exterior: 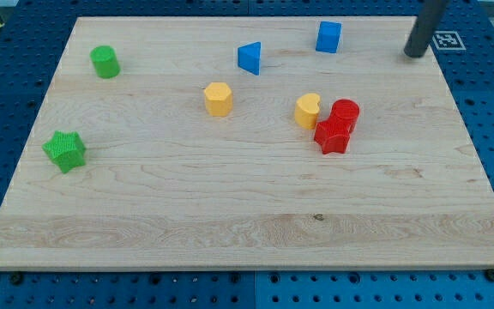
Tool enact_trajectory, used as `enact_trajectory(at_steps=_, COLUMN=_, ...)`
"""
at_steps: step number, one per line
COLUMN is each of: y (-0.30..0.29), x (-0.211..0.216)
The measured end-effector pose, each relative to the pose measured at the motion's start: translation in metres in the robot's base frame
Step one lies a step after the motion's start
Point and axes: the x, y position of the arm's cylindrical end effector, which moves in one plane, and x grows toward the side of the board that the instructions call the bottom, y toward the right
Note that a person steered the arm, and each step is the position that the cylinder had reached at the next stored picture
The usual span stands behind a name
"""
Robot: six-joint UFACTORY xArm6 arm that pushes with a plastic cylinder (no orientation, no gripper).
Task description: Move blue cube on right side of blue triangle
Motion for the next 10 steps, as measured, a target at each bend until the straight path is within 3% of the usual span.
enact_trajectory(at_steps=2, y=-0.07, x=-0.058)
enact_trajectory(at_steps=3, y=-0.104, x=-0.062)
enact_trajectory(at_steps=5, y=-0.104, x=-0.062)
enact_trajectory(at_steps=9, y=-0.129, x=-0.023)
enact_trajectory(at_steps=10, y=-0.126, x=0.013)
